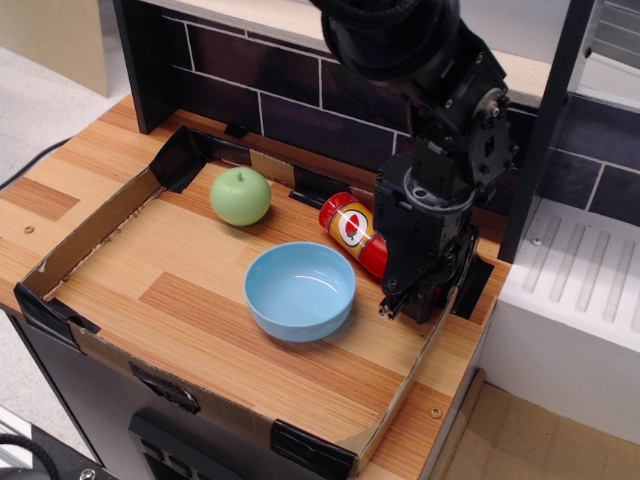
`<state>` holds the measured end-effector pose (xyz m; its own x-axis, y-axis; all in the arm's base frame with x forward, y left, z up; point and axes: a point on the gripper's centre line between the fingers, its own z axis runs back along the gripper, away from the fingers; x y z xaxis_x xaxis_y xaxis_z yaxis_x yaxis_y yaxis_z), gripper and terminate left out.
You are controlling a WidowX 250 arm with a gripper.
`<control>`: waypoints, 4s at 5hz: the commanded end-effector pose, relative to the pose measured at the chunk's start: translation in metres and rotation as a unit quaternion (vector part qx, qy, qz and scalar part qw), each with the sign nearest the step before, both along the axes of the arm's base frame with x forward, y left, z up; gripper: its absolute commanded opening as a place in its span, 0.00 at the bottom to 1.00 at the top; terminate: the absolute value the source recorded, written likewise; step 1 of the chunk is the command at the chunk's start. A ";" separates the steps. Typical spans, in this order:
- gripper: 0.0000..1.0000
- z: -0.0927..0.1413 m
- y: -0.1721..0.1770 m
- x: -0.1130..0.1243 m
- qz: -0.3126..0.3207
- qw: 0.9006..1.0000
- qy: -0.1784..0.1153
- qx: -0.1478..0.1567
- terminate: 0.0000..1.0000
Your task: Upright hot sauce bottle
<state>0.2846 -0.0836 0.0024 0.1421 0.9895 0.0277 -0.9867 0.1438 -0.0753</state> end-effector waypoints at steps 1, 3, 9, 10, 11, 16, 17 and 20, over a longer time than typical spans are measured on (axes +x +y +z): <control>0.00 0.024 0.003 0.008 -0.089 0.996 -0.006 -0.022 0.00; 0.00 0.054 0.004 -0.002 -0.167 0.985 -0.022 -0.019 0.00; 0.00 0.101 0.014 -0.018 -0.250 0.904 0.151 -0.311 0.00; 0.00 0.104 0.008 -0.021 -0.272 0.886 0.156 -0.343 0.00; 0.00 0.101 0.005 -0.022 -0.266 0.860 0.189 -0.392 0.00; 0.00 0.079 0.006 -0.038 -0.230 0.778 0.278 -0.514 0.00; 0.00 0.076 0.010 -0.040 -0.229 0.753 0.294 -0.542 0.00; 1.00 0.071 0.033 -0.034 -0.205 0.729 0.309 -0.576 1.00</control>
